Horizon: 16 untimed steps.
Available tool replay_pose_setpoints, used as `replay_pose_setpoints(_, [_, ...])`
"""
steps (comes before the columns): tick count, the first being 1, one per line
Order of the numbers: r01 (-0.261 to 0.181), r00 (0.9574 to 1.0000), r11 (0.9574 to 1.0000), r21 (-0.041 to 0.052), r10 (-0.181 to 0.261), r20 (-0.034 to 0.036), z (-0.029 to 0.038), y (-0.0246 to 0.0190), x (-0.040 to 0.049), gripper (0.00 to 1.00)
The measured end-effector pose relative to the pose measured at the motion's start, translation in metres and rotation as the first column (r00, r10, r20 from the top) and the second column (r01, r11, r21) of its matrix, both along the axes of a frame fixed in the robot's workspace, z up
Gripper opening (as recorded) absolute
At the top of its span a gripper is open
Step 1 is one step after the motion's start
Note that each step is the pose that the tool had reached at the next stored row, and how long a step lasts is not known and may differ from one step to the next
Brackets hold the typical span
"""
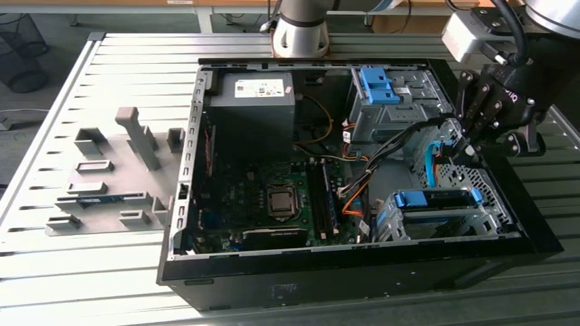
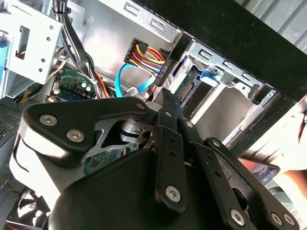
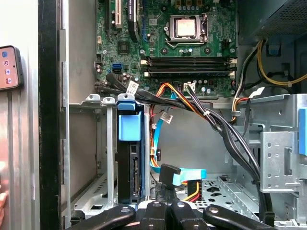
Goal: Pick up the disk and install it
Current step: 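Insert the first disk wire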
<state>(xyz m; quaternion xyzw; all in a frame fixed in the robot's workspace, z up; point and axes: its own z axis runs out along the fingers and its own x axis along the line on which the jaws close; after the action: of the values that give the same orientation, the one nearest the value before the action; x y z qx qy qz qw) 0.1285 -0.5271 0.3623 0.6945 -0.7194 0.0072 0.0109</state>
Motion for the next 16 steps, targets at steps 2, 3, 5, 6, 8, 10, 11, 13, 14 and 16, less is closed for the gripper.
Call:
replay_pose_setpoints(2, [0.0, 1.0, 1.0, 0.0, 0.0, -0.0003, 0.0, 0.0, 0.0001, 0.11])
replay_pose_setpoints(3, [0.0, 1.0, 1.0, 0.0, 0.0, -0.0003, 0.0, 0.0, 0.0001, 0.11])
replay_pose_setpoints(5, [0.0, 1.0, 1.0, -0.0002, 0.0, -0.0004, 0.0001, 0.0, 0.0004, 0.11])
replay_pose_setpoints(6, [0.0, 1.0, 1.0, -0.0001, 0.0, -0.0004, 0.0001, 0.0, 0.0005, 0.11])
replay_pose_setpoints(8, [0.0, 1.0, 1.0, -0.0001, 0.0, -0.0008, 0.0, 0.0, 0.0011, 0.11])
replay_pose_setpoints(10, [0.0, 1.0, 1.0, -0.0001, 0.0, -0.0026, 0.0, 0.0, 0.0019, 0.11])
replay_pose_setpoints(11, [0.0, 1.0, 1.0, -0.0001, 0.0, -0.0037, 0.0, 0.0001, 0.0021, 0.11])
replay_pose_setpoints(13, [0.0, 1.0, 1.0, -0.0001, 0.0, -0.0065, 0.0, 0.0001, 0.0027, 0.11])
replay_pose_setpoints(14, [0.0, 1.0, 1.0, -0.0003, 0.0, -0.0082, 0.0, 0.0001, 0.0032, 0.11])
replay_pose_setpoints(16, [0.0, 0.9999, 1.0, -0.0004, 0.0, -0.0134, 0.0, 0.0004, 0.0047, 0.11])
